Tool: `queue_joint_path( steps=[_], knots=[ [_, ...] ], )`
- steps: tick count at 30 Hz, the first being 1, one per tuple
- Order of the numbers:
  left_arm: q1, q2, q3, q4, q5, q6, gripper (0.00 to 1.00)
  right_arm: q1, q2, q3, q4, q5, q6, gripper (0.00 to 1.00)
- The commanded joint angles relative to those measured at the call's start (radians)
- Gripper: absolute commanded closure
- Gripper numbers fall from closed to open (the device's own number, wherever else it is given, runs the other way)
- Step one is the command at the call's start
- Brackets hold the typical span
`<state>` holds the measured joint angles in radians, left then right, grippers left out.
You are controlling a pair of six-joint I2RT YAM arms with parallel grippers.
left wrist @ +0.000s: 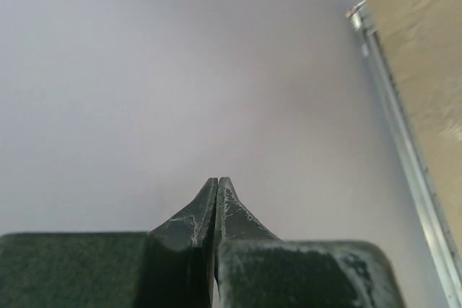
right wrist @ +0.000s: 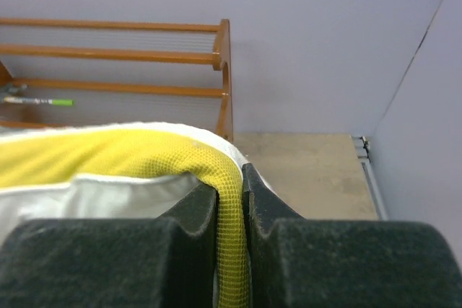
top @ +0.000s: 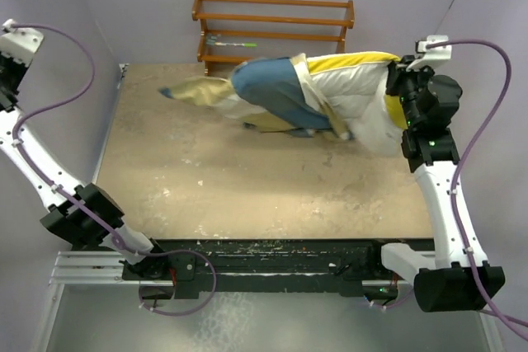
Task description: Remove the pillowcase from the pillow
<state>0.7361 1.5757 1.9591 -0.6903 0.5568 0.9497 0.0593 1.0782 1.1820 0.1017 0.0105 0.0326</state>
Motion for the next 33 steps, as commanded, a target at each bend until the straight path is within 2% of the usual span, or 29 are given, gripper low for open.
queue_joint_path(
  steps=[1,2,4,5,7,9,11,16,21,24,26,28,29,31,32,33],
  knots=[
    [0.058,-0.018,0.052,-0.161,0.140,0.037,1.00,-0.039,-0.024,0.050,0.197,-0.083,0.150,1.00],
    [0.043,-0.043,0.026,-0.225,0.202,0.065,0.83,-0.039,-0.006,0.060,0.241,-0.192,0.168,1.00],
    [-0.040,-0.104,-0.050,-0.375,0.258,0.163,0.11,-0.037,0.064,0.117,0.207,-0.458,0.225,1.00],
    [-0.091,-0.140,-0.134,-0.403,0.259,0.205,0.00,-0.029,0.094,0.143,0.168,-0.533,0.236,1.00],
    [-0.179,-0.243,-0.299,-0.374,0.267,0.248,0.01,0.035,0.106,0.144,0.115,-0.557,0.172,1.00],
    [-0.269,-0.344,-0.450,-0.316,0.241,0.262,0.01,0.115,0.066,0.077,0.179,-0.591,0.123,1.00],
    [-0.331,-0.388,-0.528,-0.288,0.241,0.257,0.01,0.152,0.037,0.032,0.259,-0.657,0.160,1.00],
    [-0.357,-0.379,-0.533,-0.305,0.339,0.190,0.01,0.200,0.071,0.078,0.450,-0.774,0.330,1.00],
    [-0.357,-0.426,-0.575,-0.401,0.465,0.335,0.01,0.212,0.134,0.182,0.619,-0.731,0.557,1.00],
    [-0.357,-0.450,-0.559,-0.593,0.508,0.528,0.01,0.212,0.155,0.236,0.600,-0.667,0.636,1.00],
    [-0.357,-0.459,-0.535,-0.657,0.524,0.593,0.01,0.212,0.169,0.275,0.470,-0.585,0.617,1.00],
    [-0.357,-0.480,-0.538,-0.518,0.547,0.481,0.00,0.212,0.182,0.299,0.323,-0.469,0.576,1.00],
    [-0.357,-0.513,-0.573,-0.306,0.536,0.309,0.02,0.212,0.189,0.291,0.267,-0.414,0.568,1.00],
    [-0.362,-0.617,-0.729,0.282,0.375,-0.101,0.01,0.212,0.208,0.246,0.170,-0.364,0.559,1.00],
    [-0.364,-0.648,-0.794,0.510,0.289,-0.182,0.00,0.212,0.225,0.222,0.127,-0.339,0.543,1.00],
    [-0.366,-0.648,-0.811,0.599,0.248,-0.191,0.01,0.212,0.245,0.197,0.072,-0.302,0.529,1.00]
  ],
)
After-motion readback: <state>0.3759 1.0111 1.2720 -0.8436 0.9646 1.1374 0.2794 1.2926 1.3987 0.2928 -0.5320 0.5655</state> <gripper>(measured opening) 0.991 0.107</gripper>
